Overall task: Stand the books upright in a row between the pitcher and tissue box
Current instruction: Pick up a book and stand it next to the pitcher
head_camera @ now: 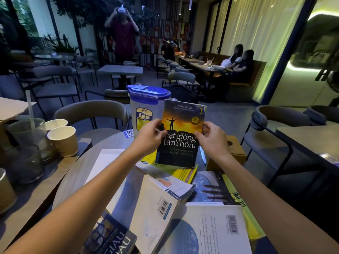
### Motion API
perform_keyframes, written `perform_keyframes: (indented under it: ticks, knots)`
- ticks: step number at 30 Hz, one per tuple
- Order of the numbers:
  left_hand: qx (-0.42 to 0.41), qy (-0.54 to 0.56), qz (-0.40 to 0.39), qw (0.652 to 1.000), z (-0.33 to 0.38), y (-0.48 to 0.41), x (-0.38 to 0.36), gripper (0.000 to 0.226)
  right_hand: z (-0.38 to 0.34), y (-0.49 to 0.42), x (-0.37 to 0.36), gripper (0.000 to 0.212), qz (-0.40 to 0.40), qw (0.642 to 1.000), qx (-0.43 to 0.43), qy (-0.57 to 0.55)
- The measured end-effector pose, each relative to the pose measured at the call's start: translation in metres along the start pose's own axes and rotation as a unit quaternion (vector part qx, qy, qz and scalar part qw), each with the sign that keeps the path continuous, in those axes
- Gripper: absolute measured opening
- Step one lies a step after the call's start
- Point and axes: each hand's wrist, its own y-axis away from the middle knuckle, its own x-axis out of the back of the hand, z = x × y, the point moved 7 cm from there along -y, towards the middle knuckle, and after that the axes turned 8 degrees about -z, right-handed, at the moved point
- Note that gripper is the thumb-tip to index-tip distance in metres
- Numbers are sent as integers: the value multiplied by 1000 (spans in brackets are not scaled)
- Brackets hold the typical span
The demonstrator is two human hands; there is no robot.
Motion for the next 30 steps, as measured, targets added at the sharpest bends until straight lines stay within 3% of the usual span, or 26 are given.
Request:
perform_keyframes:
  ticks: [7, 18, 24, 28, 30]
  knots:
    - [-12, -28, 38, 999, 3, -8, 3, 17, -2, -27, 1, 15, 32, 998, 18, 55]
    - [-53, -72, 87, 992, 11, -22, -19, 16, 6, -74, -23, 43, -48, 996, -69, -31]
    - [-26, -94, 112, 989, 7, -33, -28, 16, 2, -71, -36, 41, -71, 992, -66, -86]
    - [-30, -99, 128, 986, 9, -37, -30, 14, -8, -69, -40, 16, -82, 983, -51, -154]
    - [-29, -97, 128, 987, 8, -38, -32, 15, -14, -69, -39, 21, -88, 981, -44, -170]
